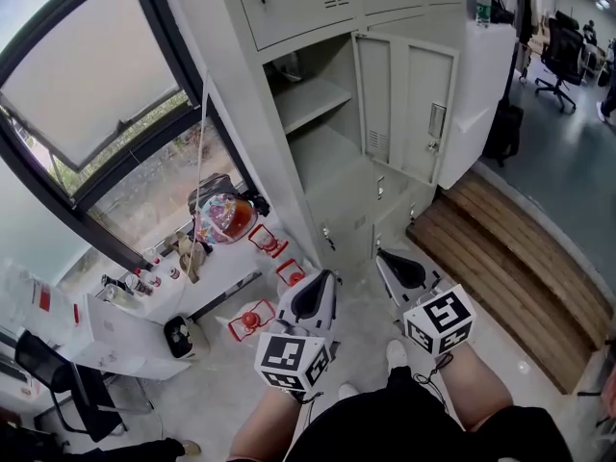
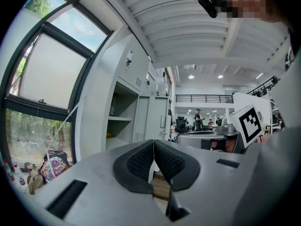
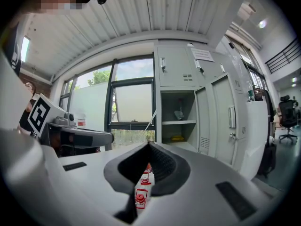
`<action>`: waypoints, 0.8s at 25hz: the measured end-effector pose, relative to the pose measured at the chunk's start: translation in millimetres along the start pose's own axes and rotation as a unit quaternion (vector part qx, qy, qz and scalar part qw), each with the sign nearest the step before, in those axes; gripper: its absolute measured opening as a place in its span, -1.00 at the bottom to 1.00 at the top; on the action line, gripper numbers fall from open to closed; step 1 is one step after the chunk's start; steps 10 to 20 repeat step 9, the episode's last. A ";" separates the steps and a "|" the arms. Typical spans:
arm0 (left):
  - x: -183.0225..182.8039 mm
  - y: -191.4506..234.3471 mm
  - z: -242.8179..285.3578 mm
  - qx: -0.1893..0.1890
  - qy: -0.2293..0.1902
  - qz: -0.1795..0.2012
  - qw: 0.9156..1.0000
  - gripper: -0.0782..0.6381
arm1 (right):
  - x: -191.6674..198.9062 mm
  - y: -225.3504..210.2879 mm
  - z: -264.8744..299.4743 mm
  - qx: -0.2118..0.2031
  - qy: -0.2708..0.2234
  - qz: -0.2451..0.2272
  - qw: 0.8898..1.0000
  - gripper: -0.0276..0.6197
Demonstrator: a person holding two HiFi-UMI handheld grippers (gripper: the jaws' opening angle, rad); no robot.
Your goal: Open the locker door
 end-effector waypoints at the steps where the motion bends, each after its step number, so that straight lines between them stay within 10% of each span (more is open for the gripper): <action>1: 0.0 0.2 -0.1 0.000 0.000 0.000 1.000 -0.73 | 0.3 0.1 0.1 0.000 0.000 0.000 1.000 -0.75; 20: -0.4 3.1 -0.9 -0.001 -0.001 0.001 1.000 -0.73 | -0.1 1.8 2.5 -0.001 -0.002 -0.002 1.000 -0.75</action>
Point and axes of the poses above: the fingertips, and each gripper's own axes: z forward along the fingers, y to its left, x out of its underside, the point moved 1 cm from there along -z, backward along the fingers, and after that the axes turned 14 degrees about -y, right-handed, at the moved point
